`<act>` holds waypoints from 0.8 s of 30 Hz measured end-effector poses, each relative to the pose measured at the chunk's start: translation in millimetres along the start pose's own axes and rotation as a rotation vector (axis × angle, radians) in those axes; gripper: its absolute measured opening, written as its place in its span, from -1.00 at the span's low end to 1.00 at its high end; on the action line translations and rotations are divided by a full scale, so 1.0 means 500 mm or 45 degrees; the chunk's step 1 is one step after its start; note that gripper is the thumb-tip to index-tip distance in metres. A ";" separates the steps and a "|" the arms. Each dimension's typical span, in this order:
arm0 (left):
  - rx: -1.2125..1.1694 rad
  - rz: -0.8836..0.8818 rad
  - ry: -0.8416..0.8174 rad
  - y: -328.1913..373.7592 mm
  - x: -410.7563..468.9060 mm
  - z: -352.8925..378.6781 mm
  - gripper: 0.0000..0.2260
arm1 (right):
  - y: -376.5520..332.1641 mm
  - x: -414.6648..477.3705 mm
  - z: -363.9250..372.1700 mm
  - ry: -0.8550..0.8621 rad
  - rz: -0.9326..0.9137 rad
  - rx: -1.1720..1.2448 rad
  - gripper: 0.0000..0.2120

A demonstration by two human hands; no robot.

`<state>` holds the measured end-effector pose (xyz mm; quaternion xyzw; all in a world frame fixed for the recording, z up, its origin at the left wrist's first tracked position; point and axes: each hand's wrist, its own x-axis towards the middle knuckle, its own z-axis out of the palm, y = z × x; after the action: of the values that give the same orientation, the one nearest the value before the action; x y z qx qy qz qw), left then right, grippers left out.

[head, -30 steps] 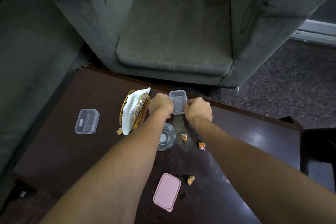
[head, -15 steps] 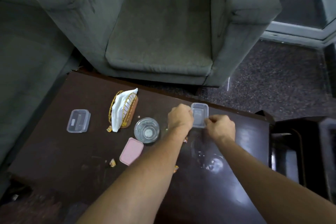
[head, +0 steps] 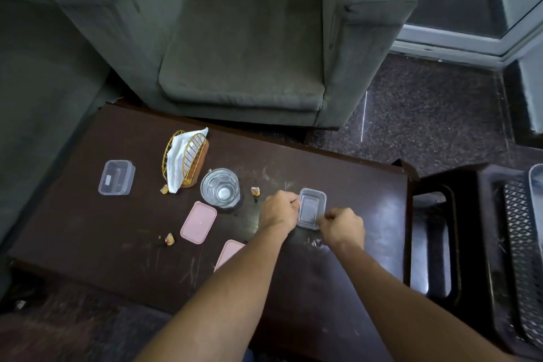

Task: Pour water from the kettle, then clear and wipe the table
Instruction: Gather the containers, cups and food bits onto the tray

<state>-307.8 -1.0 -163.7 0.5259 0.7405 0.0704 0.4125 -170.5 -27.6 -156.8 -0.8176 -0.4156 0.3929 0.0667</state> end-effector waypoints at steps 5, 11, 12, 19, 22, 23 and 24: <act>-0.050 -0.007 -0.071 -0.019 0.000 0.003 -0.78 | 0.011 0.007 0.017 -0.021 0.018 -0.095 -0.77; -0.073 -0.031 0.097 -0.037 -0.019 -0.027 -0.78 | -0.045 -0.017 -0.002 0.276 -0.227 -0.216 -0.72; -0.089 -0.066 0.124 -0.043 -0.025 -0.034 -0.78 | -0.060 -0.022 -0.004 0.284 -0.306 -0.218 -0.78; -0.155 -0.168 0.241 -0.080 -0.006 -0.064 -0.72 | -0.159 -0.036 0.071 0.084 -0.484 -0.571 -0.84; -0.136 -0.152 0.209 -0.090 0.005 -0.051 -0.69 | -0.173 -0.016 0.102 0.081 -0.522 -0.739 -0.85; -0.134 -0.149 0.195 -0.094 0.008 -0.046 -0.68 | -0.174 -0.010 0.110 0.088 -0.535 -0.780 -0.85; -0.137 -0.145 0.185 -0.098 0.011 -0.042 -0.68 | -0.174 -0.004 0.116 0.101 -0.546 -0.824 -0.84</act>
<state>-357.9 -11.0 -179.3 0.4536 0.7923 0.1245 0.3886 -266.2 14.3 -157.6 -0.7054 -0.6767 0.1867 -0.0979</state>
